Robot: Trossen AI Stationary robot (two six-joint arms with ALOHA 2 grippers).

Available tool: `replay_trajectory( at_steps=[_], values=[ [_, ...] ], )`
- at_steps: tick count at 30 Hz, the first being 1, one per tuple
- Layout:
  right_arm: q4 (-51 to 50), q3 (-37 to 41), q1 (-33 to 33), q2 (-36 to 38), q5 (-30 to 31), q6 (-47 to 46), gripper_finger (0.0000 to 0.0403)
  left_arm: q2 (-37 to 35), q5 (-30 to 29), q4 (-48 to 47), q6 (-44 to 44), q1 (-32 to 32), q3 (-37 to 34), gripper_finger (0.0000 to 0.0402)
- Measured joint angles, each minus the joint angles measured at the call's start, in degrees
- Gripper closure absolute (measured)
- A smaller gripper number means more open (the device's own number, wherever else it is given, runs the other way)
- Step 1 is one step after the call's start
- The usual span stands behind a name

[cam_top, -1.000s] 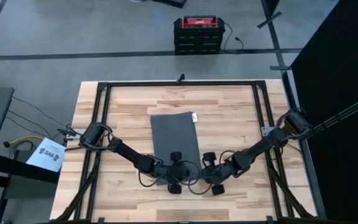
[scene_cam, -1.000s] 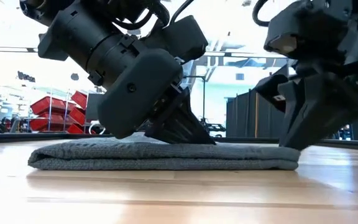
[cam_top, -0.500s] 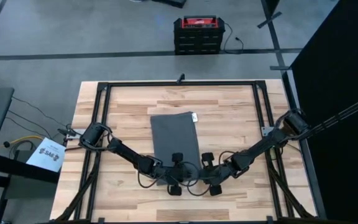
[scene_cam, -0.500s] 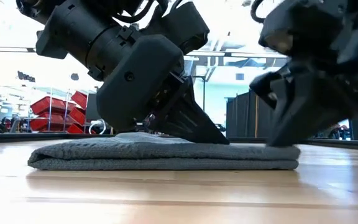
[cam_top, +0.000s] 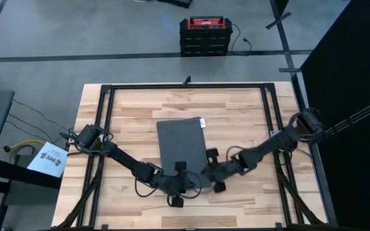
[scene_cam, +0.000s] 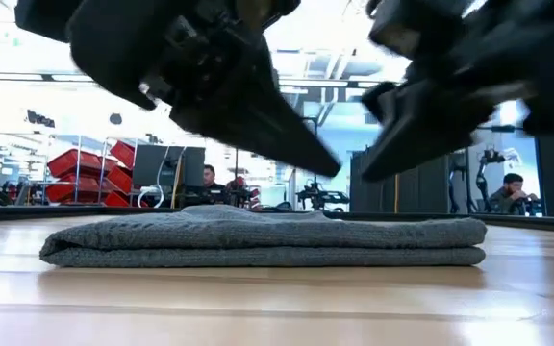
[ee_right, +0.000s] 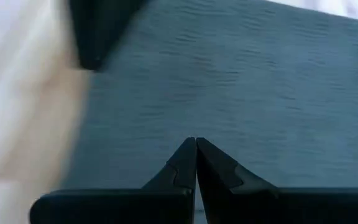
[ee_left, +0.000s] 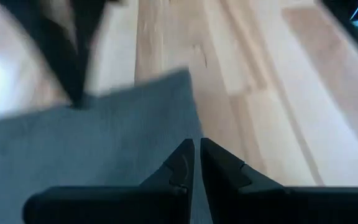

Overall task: Roll towel
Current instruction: Fold the gray towel

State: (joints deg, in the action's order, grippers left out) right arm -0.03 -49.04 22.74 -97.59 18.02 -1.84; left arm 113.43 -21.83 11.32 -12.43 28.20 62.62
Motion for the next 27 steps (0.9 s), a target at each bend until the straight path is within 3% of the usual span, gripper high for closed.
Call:
replay_trajectory(
  at_steps=[8, 15, 21, 27],
  values=[
    [-3.22, 0.02, -11.25, -4.93, -2.42, 2.82, 0.0403, 0.19, 0.07, -1.30, -8.85, 0.88, -3.89, 0.0386],
    [-12.41, 0.03, -11.88, -1.48, -2.71, 2.91, 0.0403, 0.08, -0.26, 1.93, -12.76, 0.93, -6.93, 0.0386],
    [-13.76, 0.04, -12.02, 3.64, 0.22, 3.41, 0.0403, 0.08, -0.44, 3.08, -13.20, 0.97, -7.48, 0.0386],
    [-13.13, 0.02, -11.91, -0.04, -0.28, 1.68, 0.0403, 0.08, -1.09, 3.09, -13.50, 1.04, -7.48, 0.0386]
  ],
)
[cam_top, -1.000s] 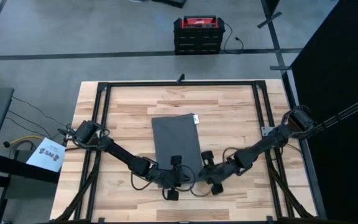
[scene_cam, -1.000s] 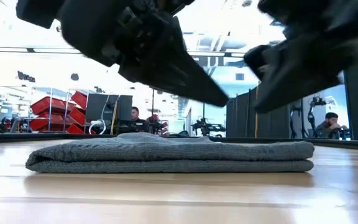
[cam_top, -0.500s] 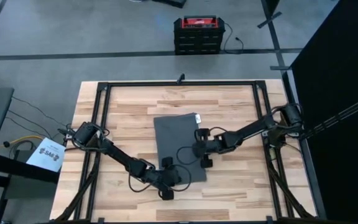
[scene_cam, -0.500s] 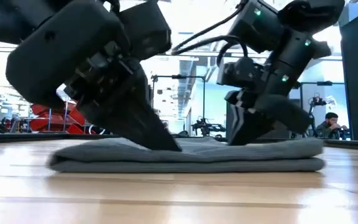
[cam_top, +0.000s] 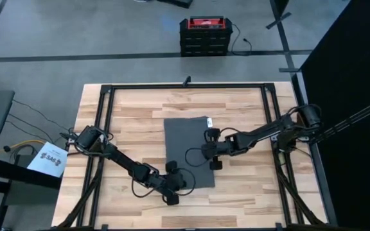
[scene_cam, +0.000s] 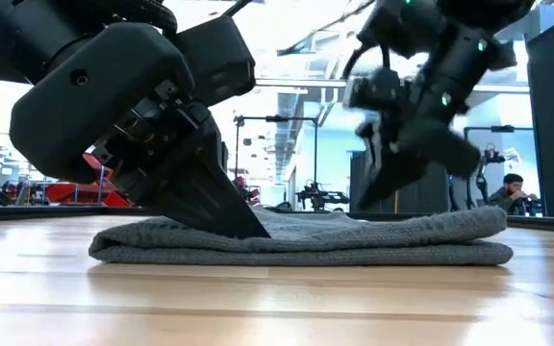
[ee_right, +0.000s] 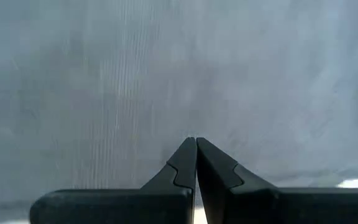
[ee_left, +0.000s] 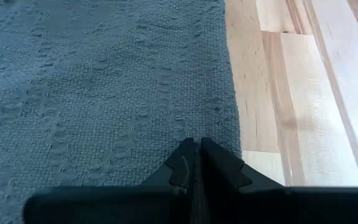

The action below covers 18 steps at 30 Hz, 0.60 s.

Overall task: Roll towel
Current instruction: Fold the gray towel

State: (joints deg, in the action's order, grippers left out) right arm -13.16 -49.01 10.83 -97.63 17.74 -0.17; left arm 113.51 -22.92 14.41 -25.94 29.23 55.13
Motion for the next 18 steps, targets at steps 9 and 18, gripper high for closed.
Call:
replay_trajectory(
  at_steps=[9, 18],
  values=[
    [-17.42, 0.16, 2.01, 1.92, 2.87, -4.80, 0.0403, 0.00, -1.18, -0.02, -0.41, -0.04, -0.02, 0.0386],
    [-14.28, 2.42, 3.18, 7.79, 6.30, -9.53, 0.0403, 0.07, -1.68, 0.56, -0.91, 0.02, -0.05, 0.0386]
  ],
)
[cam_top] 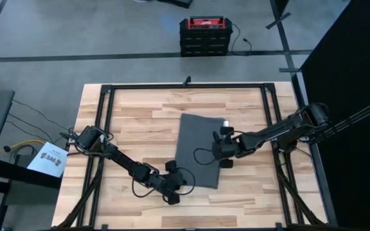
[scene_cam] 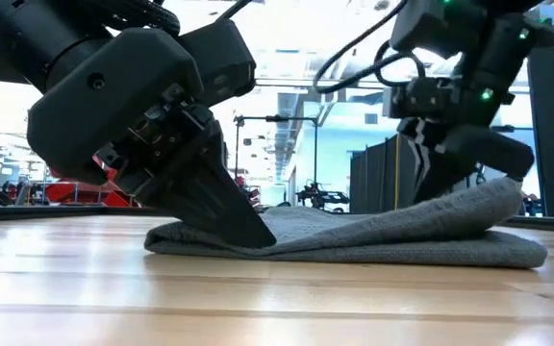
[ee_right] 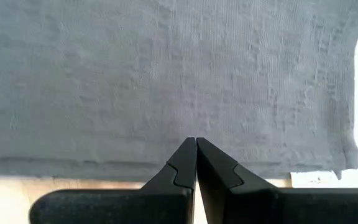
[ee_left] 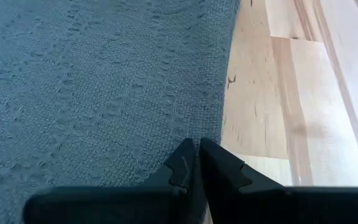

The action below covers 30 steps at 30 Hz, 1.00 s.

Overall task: Roll towel
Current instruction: Fold the gray towel

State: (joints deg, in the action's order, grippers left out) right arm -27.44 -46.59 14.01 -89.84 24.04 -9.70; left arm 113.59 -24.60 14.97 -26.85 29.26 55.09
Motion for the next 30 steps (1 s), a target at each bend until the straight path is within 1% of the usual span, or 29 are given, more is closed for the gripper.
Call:
replay_trajectory(
  at_steps=[1, 5, 9, 14, 16, 19, 22, 27, 30],
  values=[
    [2.20, 0.15, 0.58, -0.22, -0.55, -0.58, 0.0403, 0.04, -0.32, 0.54, 0.15, 0.00, -0.02, 0.0386],
    [8.67, 1.14, 4.94, -0.55, -6.02, -1.80, 0.0403, 0.08, -2.48, 3.81, 1.93, -0.09, -0.04, 0.0386],
    [15.24, 1.01, 10.90, -0.67, -6.24, -2.49, 0.0403, 0.08, -2.62, 6.42, 5.38, -0.95, 0.16, 0.0386],
    [30.56, 3.01, 17.20, -6.40, -7.10, -2.31, 0.0403, 0.08, -3.90, 7.07, 10.42, -3.51, 1.12, 0.0386],
    [34.43, 3.37, 18.63, -9.21, -8.59, -2.36, 0.0403, 0.08, -5.13, 5.86, 11.54, -4.94, 1.12, 0.0386],
    [35.96, 3.52, 19.98, -12.01, -9.90, -2.53, 0.0403, 0.08, -6.53, 3.30, 11.03, -7.92, 0.93, 0.0386],
    [36.54, 3.43, 20.65, -12.37, -10.92, -2.72, 0.0403, 0.08, -7.92, 0.76, 8.97, -11.61, 0.75, 0.0386],
    [35.38, 3.37, 20.64, -12.00, -12.23, -2.04, 0.0403, 0.08, -7.85, -0.82, 8.59, -17.46, 0.75, 0.0386],
    [33.37, 3.22, 20.64, -11.85, -12.23, -2.05, 0.0403, 0.04, -6.22, -2.44, 8.20, -19.51, 0.77, 0.0386]
  ],
)
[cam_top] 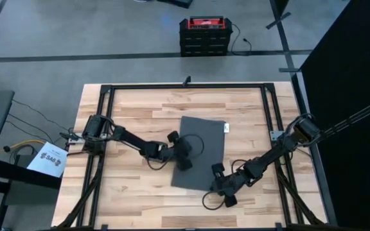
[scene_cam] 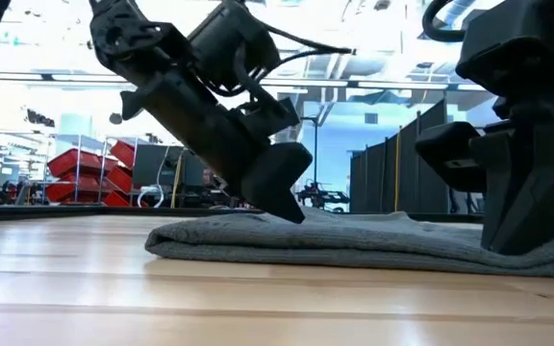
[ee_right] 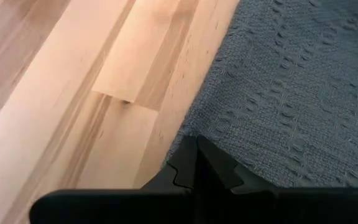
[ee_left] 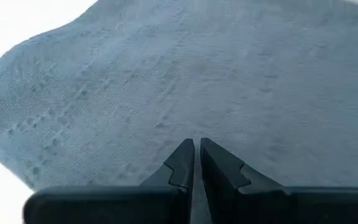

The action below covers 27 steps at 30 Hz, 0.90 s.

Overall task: Roll towel
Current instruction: Fold the gray towel

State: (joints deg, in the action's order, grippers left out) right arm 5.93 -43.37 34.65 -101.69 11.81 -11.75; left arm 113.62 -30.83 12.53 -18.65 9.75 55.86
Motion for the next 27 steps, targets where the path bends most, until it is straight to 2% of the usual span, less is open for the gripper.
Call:
replay_trajectory(
  at_steps=[4, 9, 17, 20, 23, 27],
  values=[
    [-6.26, 0.00, -0.12, 2.10, 0.06, -1.47, 0.0403, -0.46, 1.15, -6.92, -4.65, -0.48, 0.26, 0.0386],
    [-17.76, 0.46, -1.48, 7.78, 1.45, -1.88, 0.0403, -0.50, -0.42, -13.08, -11.19, 2.39, 0.33, 0.0386],
    [-30.83, 4.82, -8.67, 19.51, 7.50, -3.08, 0.0403, -3.92, 1.25, -17.05, -25.82, 8.13, -0.01, 0.0386],
    [-29.52, 5.19, -9.26, 24.79, 7.93, -4.15, 0.0403, -6.74, -0.33, -17.75, -25.18, 9.94, -0.33, 0.0386],
    [-22.37, 5.20, -7.35, 28.06, 7.96, -3.44, 0.0403, -9.37, -4.04, -14.22, -18.87, 10.46, -0.08, 0.0386],
    [-10.90, 5.16, -4.89, 24.83, 7.90, -1.35, 0.0403, -9.11, -4.96, -12.04, -10.71, 7.74, -0.22, 0.0386]
  ],
)
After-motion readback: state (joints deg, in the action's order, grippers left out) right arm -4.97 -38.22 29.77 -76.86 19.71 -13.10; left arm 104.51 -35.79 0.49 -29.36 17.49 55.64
